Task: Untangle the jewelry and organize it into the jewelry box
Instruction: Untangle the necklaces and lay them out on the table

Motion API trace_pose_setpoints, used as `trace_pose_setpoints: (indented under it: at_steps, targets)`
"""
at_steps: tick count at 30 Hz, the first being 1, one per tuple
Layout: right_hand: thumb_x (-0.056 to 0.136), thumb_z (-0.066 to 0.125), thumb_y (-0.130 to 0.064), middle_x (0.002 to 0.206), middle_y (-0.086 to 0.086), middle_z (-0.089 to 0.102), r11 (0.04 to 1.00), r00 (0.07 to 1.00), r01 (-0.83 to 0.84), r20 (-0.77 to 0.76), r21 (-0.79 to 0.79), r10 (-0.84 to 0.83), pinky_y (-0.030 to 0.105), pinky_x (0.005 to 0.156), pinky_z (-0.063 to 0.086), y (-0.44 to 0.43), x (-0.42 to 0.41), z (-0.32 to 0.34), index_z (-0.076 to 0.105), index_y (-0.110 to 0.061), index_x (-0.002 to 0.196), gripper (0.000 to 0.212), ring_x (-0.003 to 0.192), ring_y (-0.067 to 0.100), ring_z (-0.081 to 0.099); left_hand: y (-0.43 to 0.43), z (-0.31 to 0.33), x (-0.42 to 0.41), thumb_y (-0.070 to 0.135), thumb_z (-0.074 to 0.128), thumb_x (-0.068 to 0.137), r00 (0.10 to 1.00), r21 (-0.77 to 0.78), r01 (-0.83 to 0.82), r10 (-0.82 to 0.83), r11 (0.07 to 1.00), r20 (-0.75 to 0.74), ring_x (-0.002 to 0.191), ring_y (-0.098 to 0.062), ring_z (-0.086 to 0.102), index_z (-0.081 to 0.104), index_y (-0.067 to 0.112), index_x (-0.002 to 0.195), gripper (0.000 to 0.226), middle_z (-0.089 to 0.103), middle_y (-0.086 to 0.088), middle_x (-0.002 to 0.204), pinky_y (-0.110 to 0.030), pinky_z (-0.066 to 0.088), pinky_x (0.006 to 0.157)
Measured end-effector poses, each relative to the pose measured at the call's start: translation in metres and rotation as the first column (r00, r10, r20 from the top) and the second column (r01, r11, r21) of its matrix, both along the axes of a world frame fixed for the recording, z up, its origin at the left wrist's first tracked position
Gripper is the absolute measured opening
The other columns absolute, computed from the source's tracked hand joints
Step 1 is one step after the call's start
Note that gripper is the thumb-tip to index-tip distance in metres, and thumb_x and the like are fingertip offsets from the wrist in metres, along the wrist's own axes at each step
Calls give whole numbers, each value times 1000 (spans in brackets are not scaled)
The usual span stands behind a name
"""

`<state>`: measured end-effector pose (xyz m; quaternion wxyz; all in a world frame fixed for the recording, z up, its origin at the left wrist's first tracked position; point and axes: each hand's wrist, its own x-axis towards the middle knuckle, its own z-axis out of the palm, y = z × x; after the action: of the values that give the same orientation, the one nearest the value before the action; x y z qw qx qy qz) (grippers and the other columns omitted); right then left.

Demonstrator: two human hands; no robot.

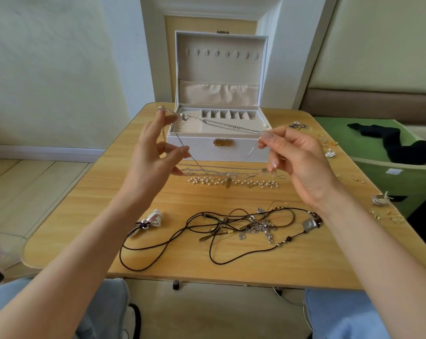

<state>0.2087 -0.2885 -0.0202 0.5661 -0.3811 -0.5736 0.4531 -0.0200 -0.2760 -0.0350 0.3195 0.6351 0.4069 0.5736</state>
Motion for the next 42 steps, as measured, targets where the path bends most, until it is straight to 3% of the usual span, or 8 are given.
trace_pose_setpoints:
  at_steps: [4,10,14,22,26,33,38,42]
  targets:
    - [67,68,-35,71,-3,63,1000,1000,16,-12,-25,-16,23,50,48,0,3,0,62,-14,75,24,51,10,47,5,-1,-7,-4,55,89,992,-73,-38,46,997,115,75,-7,66,43,8,138,52,56,5,124,-17,49,54]
    - [76,62,-27,66,1,60,995,992,-46,-121,-90,35,23,48,49,-2,1,2,59,-13,71,15,53,11,50,5,1,-8,-8,47,90,891,-184,149,-51,971,451,85,-17,69,29,11,145,62,62,-6,108,-24,54,65]
    - [83,57,-28,49,-3,48,981,975,-112,-211,-160,77,20,43,40,-1,3,4,55,-14,69,19,45,10,41,3,-1,-3,-15,46,85,806,-201,297,-132,934,577,110,-25,62,49,0,115,34,53,-16,125,-32,53,89]
    - [84,56,-28,51,-3,47,972,958,-181,-251,-150,140,17,36,23,2,6,2,60,-17,63,24,39,8,28,2,-9,2,-4,49,91,996,-99,-88,84,991,-43,129,-7,43,24,20,148,66,34,1,150,-34,40,104]
    - [84,55,-26,49,-4,44,974,954,-181,-267,-138,139,17,38,21,2,10,4,63,-15,65,23,39,7,27,-1,-8,2,2,49,94,957,37,-208,211,978,-198,102,-4,61,25,18,148,61,63,-1,116,-28,48,93]
    - [82,59,-26,48,-5,41,976,958,-150,-268,-155,104,16,40,28,4,11,4,60,-9,77,17,42,6,31,1,-5,-5,14,50,94,901,97,-388,399,917,-172,57,-2,55,56,18,126,32,68,9,74,-31,52,70]
    - [79,60,-26,48,-3,45,984,972,-115,-218,-137,83,19,43,34,4,8,2,63,-11,75,16,46,9,36,3,-3,-10,19,53,92,885,127,-431,446,893,-131,77,-3,63,65,24,95,13,71,13,87,-29,50,79]
    - [79,61,-25,50,-2,48,985,976,-100,-208,-143,69,20,43,37,3,6,1,64,-12,74,14,47,10,39,4,-1,-12,0,45,93,966,-69,-214,222,974,132,75,-12,69,66,15,93,26,71,4,77,-26,55,71]
